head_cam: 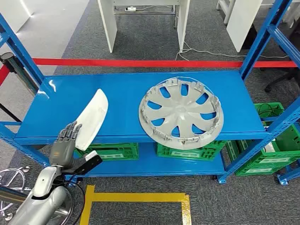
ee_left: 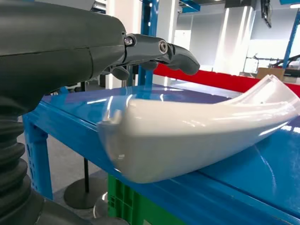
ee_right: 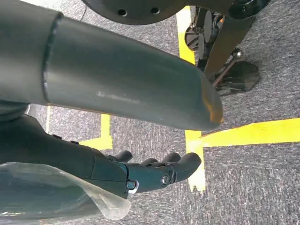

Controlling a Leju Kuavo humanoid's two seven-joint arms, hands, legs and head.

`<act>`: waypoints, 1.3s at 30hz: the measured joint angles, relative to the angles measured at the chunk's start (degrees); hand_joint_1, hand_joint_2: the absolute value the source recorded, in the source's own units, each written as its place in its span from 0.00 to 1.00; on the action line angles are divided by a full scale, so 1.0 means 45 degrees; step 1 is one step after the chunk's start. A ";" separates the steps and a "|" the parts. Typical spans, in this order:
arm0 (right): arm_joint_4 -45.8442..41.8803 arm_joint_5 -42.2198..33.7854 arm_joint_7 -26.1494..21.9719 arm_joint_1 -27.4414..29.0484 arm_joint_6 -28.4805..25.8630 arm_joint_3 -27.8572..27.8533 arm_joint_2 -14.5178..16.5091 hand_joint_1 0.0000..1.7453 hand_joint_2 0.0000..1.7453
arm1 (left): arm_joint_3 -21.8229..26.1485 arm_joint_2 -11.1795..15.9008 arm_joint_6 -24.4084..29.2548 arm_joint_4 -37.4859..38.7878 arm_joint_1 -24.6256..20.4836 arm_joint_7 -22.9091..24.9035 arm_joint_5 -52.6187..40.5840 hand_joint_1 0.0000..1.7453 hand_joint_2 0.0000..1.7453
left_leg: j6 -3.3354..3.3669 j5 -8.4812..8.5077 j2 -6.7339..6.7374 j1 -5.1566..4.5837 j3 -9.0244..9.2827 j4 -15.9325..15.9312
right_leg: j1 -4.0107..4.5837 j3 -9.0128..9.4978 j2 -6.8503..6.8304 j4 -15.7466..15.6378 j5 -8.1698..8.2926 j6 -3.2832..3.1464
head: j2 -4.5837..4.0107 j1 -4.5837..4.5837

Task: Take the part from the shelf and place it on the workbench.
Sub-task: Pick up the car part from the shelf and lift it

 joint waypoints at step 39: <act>-0.0306 -0.0029 0.0233 0.0059 0.0087 0.0755 -0.0176 0.00 0.00 | -0.1709 -0.0268 0.1083 0.2232 -0.1671 0.0858 -0.2144 1.00 1.00 | 0.0001 0.0000 0.0021 0.0000 -0.0002 0.0002 | 0.0000 0.0000 0.0018 0.0002 0.0003 0.0000 | 0.0000 0.0000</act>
